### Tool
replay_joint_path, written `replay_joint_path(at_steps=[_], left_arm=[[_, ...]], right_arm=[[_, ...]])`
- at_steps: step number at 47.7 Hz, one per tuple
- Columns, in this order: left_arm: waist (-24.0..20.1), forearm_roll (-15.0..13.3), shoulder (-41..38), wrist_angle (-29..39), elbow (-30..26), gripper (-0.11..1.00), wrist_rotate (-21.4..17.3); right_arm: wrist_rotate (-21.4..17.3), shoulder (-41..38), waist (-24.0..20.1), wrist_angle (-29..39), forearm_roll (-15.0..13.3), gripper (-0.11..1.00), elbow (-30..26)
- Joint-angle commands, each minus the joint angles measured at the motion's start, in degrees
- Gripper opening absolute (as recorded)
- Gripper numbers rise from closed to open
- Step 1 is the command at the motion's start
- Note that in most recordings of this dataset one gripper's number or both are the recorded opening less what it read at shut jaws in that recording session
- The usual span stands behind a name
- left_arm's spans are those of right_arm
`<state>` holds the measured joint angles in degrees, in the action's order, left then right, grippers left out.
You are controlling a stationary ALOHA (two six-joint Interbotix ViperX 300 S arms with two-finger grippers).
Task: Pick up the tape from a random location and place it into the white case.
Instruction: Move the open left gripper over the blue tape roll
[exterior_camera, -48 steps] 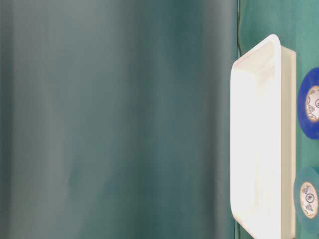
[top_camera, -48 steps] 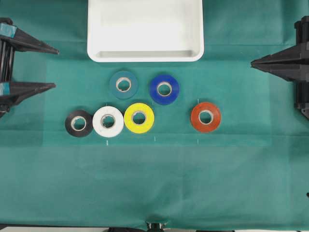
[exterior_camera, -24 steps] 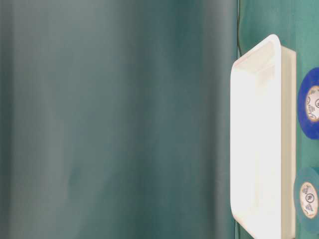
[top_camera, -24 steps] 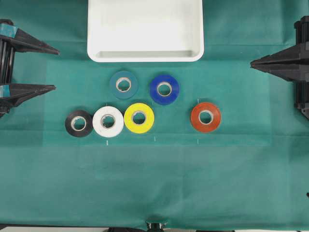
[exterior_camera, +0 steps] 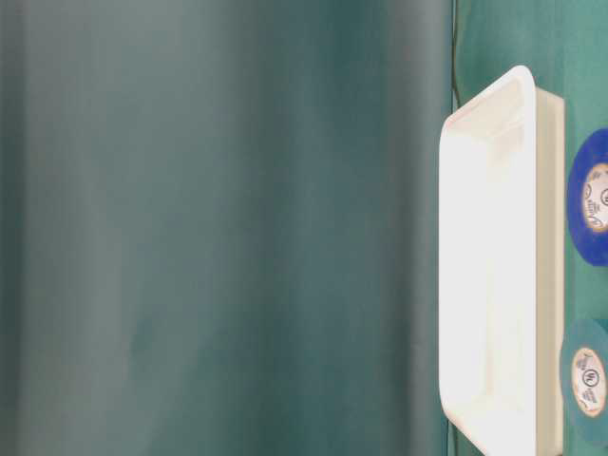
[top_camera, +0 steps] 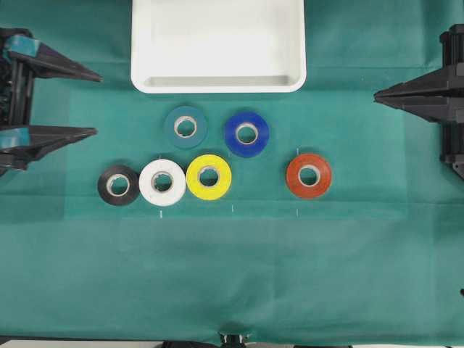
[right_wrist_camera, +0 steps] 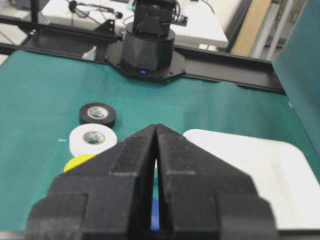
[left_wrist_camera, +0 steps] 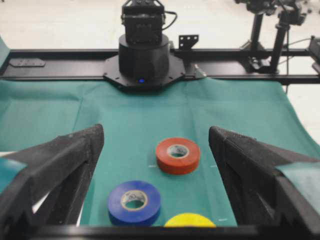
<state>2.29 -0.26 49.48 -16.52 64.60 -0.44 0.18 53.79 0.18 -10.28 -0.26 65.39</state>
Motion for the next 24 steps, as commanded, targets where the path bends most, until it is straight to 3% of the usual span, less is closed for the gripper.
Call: replay_joint_path(at_steps=[1,24], left_arm=[[0.18,0.00,-2.55,-1.85,-2.37,0.98,-0.09],[0.18,0.00,-18.37,-4.04,-12.66,0.98,-0.88]], right_arm=[[0.09,-0.62,0.09,-0.35,0.00,0.00,-1.67],[0.09,-0.97,0.00,-0.26,0.00,0.00,-1.85]])
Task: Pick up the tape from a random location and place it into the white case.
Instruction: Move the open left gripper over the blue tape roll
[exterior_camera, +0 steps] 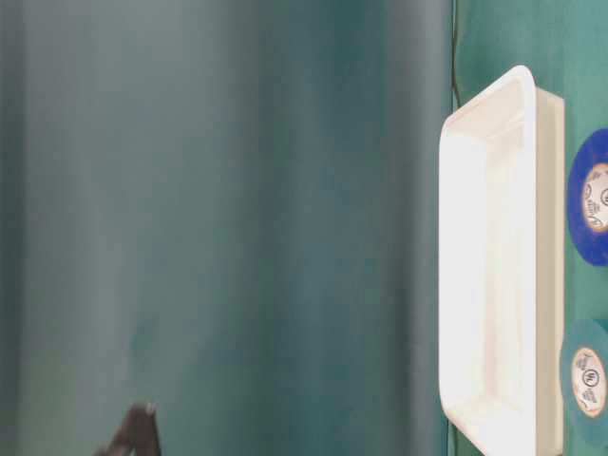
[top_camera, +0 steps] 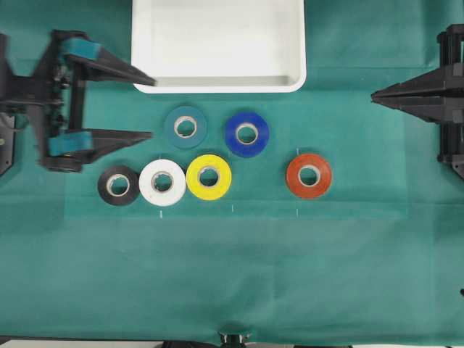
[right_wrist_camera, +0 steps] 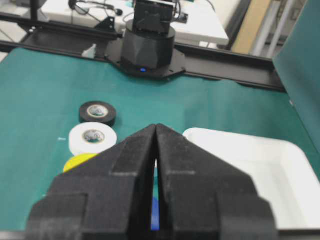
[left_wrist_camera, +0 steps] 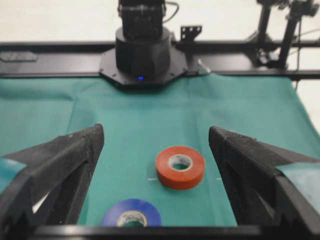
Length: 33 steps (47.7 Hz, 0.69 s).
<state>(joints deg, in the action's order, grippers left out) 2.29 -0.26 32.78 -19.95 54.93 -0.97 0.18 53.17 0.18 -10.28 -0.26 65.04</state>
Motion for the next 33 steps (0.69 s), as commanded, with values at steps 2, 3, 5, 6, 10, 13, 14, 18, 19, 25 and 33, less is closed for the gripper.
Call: replay_joint_path(at_steps=[2,3,5,6,10,13,14,18,19,25,33], left_arm=[[0.18,0.00,-3.08,-0.62,-4.13,0.98,-0.97],[0.18,0.00,-3.69,-0.62,-4.66,0.98,-1.23],[0.18,0.00,-5.36,-0.62,-6.15,0.98,-1.85],[0.18,0.00,-6.15,-0.62,-6.77,0.98,-2.11],[0.18,-0.09,-8.96,-0.62,-9.14,0.98,-2.64],[0.18,0.00,-10.90,-0.35,-10.99,0.98,-2.90],[0.18,0.00,-11.51,-0.26,-11.51,0.98,-2.99],[0.18,-0.09,-13.89,0.26,-14.24,0.98,-3.08],[0.18,0.00,-14.41,0.44,-14.85,0.98,-3.16],[0.18,0.00,-17.05,1.49,-17.93,0.98,-3.60],[0.00,0.00,-20.30,3.78,-21.80,0.98,-4.39]], right_arm=[[0.00,-0.35,0.00,-0.18,-0.09,0.00,-1.49],[0.09,-0.35,0.00,-0.18,-0.09,0.00,-1.49],[0.09,-0.35,0.00,-0.18,0.00,0.00,-1.49],[0.09,-0.35,0.00,-0.18,-0.09,0.00,-1.49],[0.00,-0.35,-0.09,-0.18,-0.09,0.00,-1.49],[0.00,-0.35,0.00,-0.18,-0.09,0.00,-1.41],[0.00,-0.35,-0.09,-0.18,-0.09,0.00,-1.49],[0.00,-0.35,-0.09,-0.18,-0.09,0.00,-1.41],[0.00,-0.35,-0.09,-0.18,-0.09,0.00,-1.41],[0.00,-0.35,-0.09,0.18,0.00,0.00,-1.41],[0.00,-0.35,-0.09,0.35,-0.09,0.00,-1.49]])
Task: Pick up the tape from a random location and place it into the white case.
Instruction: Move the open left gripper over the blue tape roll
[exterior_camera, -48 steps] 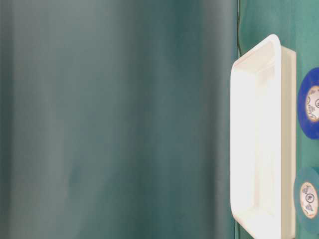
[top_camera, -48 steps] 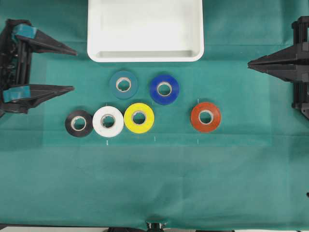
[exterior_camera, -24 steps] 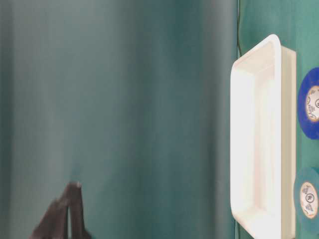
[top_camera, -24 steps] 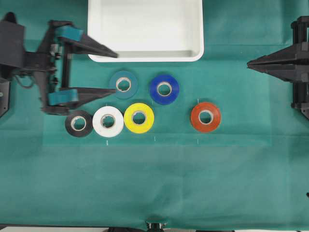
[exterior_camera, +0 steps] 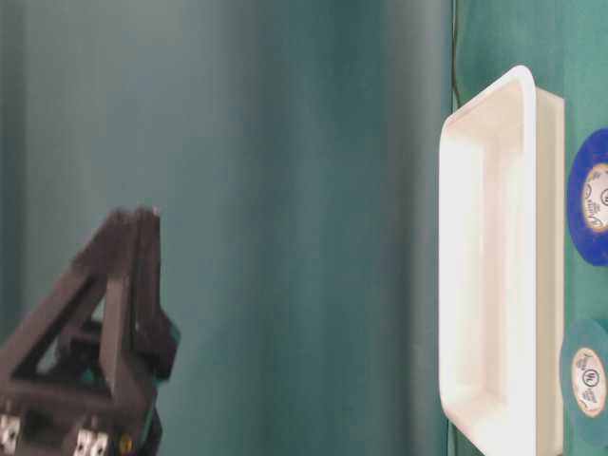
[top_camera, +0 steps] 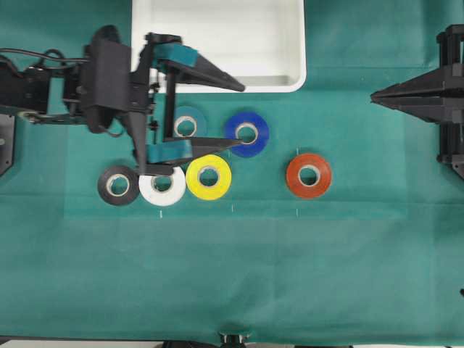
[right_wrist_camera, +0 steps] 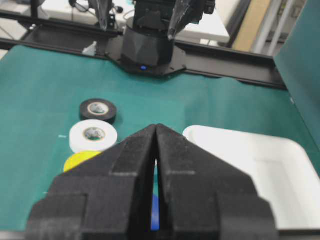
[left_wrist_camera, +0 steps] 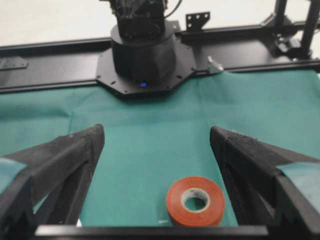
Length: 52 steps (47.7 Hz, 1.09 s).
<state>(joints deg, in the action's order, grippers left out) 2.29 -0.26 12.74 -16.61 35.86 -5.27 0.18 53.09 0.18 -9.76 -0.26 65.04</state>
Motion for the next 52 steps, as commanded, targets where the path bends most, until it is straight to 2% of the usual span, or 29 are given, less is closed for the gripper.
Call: replay_joint_path(at_steps=[1,12,28,34,44,52], left_arm=[[0.00,0.00,-0.53,0.70,-3.08,0.98,-0.26],[0.00,0.00,-2.90,3.16,-6.33,0.97,-0.88],[0.00,0.00,-2.90,3.78,-6.50,0.97,-0.53],[0.00,-0.18,-3.08,5.89,-6.94,0.97,-0.18],[-0.09,-0.53,-4.83,14.41,-10.11,0.97,1.76],[-0.18,-0.53,-7.47,27.60,-15.21,0.97,2.72]], right_arm=[[0.00,-0.26,-0.09,-0.18,-0.09,0.00,-1.49],[0.00,-0.26,-0.09,-0.09,0.00,0.00,-1.49],[-0.09,-0.26,-0.09,0.09,-0.09,0.00,-1.41],[-0.09,-0.26,-0.18,0.53,-0.09,0.00,-1.49],[-0.18,-0.26,-0.18,0.62,-0.09,0.00,-1.49],[-0.18,-0.26,-0.18,0.62,-0.09,0.00,-1.41]])
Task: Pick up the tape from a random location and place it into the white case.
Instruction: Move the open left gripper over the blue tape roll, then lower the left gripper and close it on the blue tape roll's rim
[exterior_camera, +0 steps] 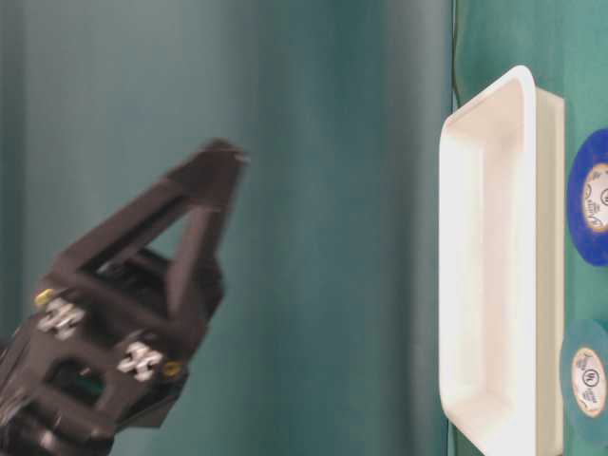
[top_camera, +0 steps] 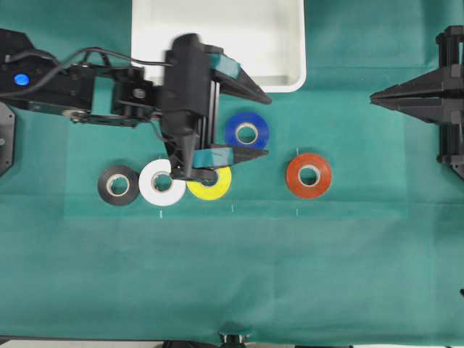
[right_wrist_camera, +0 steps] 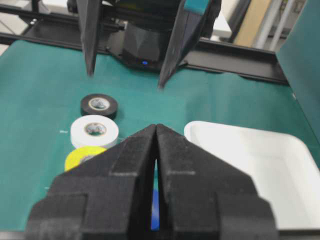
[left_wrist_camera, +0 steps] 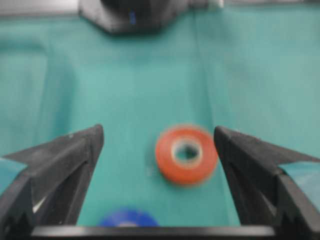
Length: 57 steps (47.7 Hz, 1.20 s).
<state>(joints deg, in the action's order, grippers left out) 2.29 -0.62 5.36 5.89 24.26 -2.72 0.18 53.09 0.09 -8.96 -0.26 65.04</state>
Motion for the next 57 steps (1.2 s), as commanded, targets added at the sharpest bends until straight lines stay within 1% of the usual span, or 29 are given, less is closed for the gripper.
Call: replay_joint_path(at_steps=[1,5,14,19,23,28,57], left_arm=[[-0.18,-0.18,-0.44,6.77,-4.22,0.97,0.26],[-0.18,-0.18,-2.11,13.97,-7.56,0.97,0.70],[-0.18,-0.18,-5.27,26.54,-13.36,0.97,1.14],[-0.18,-0.18,-6.42,31.73,-15.82,0.97,1.14],[-0.18,-0.09,-7.03,34.54,-17.31,0.97,1.14],[-0.18,-0.09,-7.21,35.60,-17.93,0.97,1.14],[-0.18,-0.09,-7.21,35.51,-17.75,0.97,1.14]], right_arm=[[-0.18,-0.26,-0.09,-0.18,-0.09,0.00,-1.49],[-0.18,-0.26,-0.09,-0.18,0.00,0.00,-1.41],[-0.18,-0.26,-0.09,0.00,0.00,0.00,-1.41],[-0.18,-0.26,-0.09,0.26,-0.09,0.00,-1.49],[-0.18,-0.26,-0.09,0.26,-0.09,0.00,-1.49],[-0.18,-0.26,-0.18,0.26,-0.09,0.00,-1.49],[-0.18,-0.26,-0.09,0.53,-0.09,0.00,-1.49]])
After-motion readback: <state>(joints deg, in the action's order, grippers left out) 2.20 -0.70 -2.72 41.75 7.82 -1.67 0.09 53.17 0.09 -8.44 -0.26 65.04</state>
